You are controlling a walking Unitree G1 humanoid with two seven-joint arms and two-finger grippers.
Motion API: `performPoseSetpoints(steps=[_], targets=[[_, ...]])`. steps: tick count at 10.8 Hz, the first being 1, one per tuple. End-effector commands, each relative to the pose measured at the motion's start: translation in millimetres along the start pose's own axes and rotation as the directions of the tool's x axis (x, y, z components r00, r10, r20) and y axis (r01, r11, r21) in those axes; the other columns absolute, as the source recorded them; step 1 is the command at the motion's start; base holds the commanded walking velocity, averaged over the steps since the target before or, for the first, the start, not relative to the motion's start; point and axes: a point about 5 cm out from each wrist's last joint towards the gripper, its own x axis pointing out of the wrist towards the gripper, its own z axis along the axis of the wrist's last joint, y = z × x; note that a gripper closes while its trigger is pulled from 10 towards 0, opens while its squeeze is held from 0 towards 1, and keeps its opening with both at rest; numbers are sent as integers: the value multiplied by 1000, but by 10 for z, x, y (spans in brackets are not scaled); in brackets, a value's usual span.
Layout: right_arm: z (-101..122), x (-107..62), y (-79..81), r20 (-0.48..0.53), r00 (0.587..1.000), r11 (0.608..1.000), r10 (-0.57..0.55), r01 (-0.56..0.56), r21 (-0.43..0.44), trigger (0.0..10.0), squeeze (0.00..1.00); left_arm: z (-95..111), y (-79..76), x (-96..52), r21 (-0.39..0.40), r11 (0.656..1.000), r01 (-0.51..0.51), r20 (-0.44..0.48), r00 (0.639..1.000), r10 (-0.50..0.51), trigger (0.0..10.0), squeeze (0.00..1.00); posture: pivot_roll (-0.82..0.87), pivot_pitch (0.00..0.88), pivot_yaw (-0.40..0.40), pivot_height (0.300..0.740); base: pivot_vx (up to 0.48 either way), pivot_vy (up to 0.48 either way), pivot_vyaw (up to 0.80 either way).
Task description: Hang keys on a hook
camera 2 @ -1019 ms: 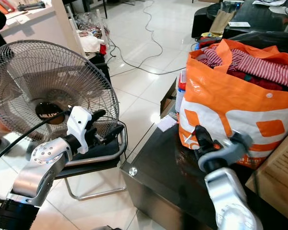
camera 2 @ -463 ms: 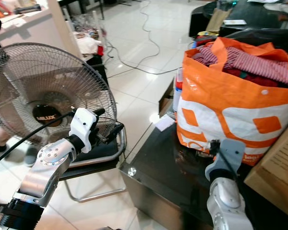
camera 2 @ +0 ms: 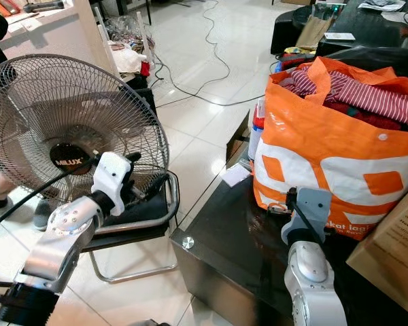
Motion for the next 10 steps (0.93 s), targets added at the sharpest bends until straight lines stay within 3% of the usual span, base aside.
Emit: performPoseSetpoints(steps=[1,4,8,10], targets=[[-3,4,-3,6,1000,1000,-11,11,0,10000,0,0,38,10,9,1000,-1,-3,1000,1,10000,43,-108,0,119,740,0,0,0],[1,37,25,15,1000,1000,9,-8,-16,10000,0,6,43,23,11,1000,-2,-1,1000,2,10000,43,-93,0,94,740,0,0,0],[82,181,22,28,997,995,74,-71,-72,10000,0,-32,26,-18,-22,997,-72,13,997,73,10000,43,-41,0,-2,740,0,0,0],[85,217,53,26,995,991,100,-98,-86,10000,0,-60,33,-63,-25,995,-95,9,995,95,10000,43,-31,0,-15,740,-270,0,0]])
